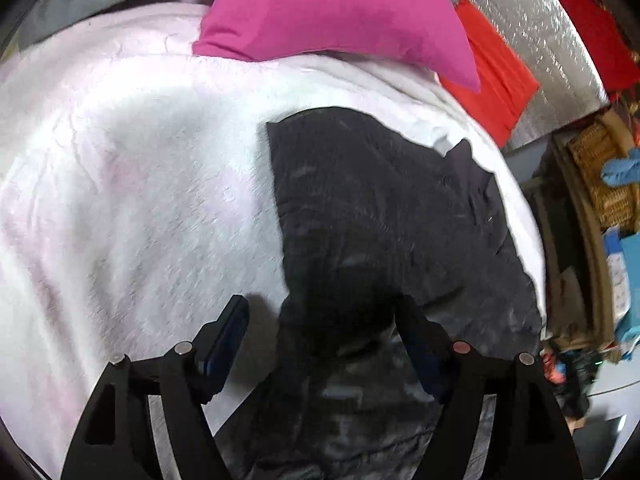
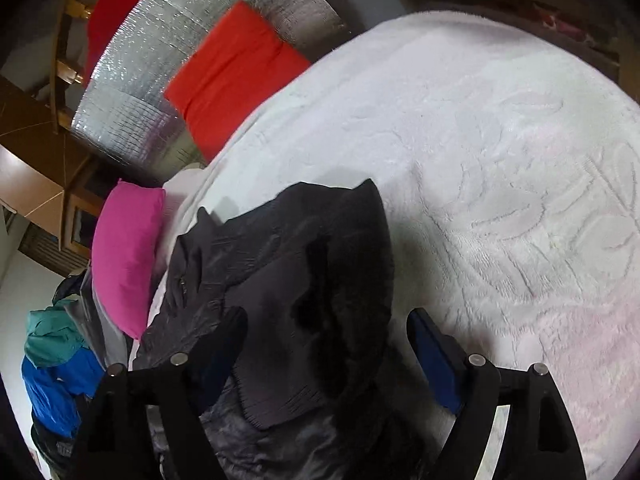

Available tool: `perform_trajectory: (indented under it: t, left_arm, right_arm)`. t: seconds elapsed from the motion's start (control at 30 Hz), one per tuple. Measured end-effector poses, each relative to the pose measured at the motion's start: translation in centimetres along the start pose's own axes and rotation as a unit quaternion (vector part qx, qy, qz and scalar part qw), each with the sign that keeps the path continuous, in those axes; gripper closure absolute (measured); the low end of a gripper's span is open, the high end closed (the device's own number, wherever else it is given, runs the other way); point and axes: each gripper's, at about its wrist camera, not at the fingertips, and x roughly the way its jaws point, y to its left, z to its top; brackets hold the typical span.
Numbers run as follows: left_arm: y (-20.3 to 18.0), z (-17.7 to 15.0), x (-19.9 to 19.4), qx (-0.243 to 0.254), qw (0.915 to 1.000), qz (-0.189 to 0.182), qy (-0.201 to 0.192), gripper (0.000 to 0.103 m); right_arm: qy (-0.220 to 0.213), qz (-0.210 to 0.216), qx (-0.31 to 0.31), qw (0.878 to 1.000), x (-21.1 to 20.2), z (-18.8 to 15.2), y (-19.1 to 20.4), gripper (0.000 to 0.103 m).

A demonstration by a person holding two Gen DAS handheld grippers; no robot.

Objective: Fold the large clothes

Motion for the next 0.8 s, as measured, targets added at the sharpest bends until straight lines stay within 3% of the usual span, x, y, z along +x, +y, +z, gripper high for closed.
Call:
perform_trajectory:
  t: [0.03, 0.07, 0.1, 0.13, 0.2, 0.37, 0.6, 0.7, 0.8]
  left_arm:
    - [-0.2, 0.2, 0.2, 0.000, 1.0000, -0.009, -0.004, 0.028]
    - [-0.4, 0.4, 0.4, 0.003, 0.9998, -0.017, -0.006, 0.028]
    - [-0.8, 0.5, 0.8, 0.007, 0.9997, -0.021, -0.008, 0.033]
    - [-1.2, 0.6, 1.3, 0.013, 0.9997, -0.021, -0.006, 0.051]
    - [-2.1, 0.7, 1.9, 0.027, 0.9995, 0.006, -0.014, 0.059]
    - [-3.1, 1.7, 1.9, 0.045, 0.9978, 0.031, -0.038, 0.075]
    - [-5.8, 3.7, 2.0, 0.071, 0.9935, 0.048, -0.075, 0.079]
    - [-6.5, 3.6, 3.5, 0.082, 0.9916, 0.071, -0.070, 0.079]
    - [-6.8, 3.1, 4.4, 0.094, 0.9902, 0.083, -0.062, 0.078]
  right_arm:
    - [0.007, -0.007, -0.003, 1.000, 0.5, 0.0, -0.1, 0.020]
    - [0.016, -0.009, -0.010, 1.000, 1.0, -0.1, -0.3, 0.028]
    - [0.023, 0.002, -0.017, 1.000, 1.4, -0.2, -0.3, 0.044]
    - [0.012, 0.001, -0.036, 0.999, 1.5, -0.3, 0.4, 0.046]
    - [-0.001, -0.011, -0.080, 0.997, 1.3, -0.2, 2.0, 0.069]
    - [-0.043, -0.053, -0.117, 0.991, 0.5, 0.0, 4.3, 0.078]
    - [-0.097, -0.059, -0.130, 0.985, -1.3, 0.6, 5.6, 0.079]
    - [-0.074, -0.075, -0.131, 0.986, 0.0, 0.7, 5.0, 0.079]
    - [-0.032, -0.066, -0.113, 0.991, 1.2, 0.7, 3.7, 0.077]
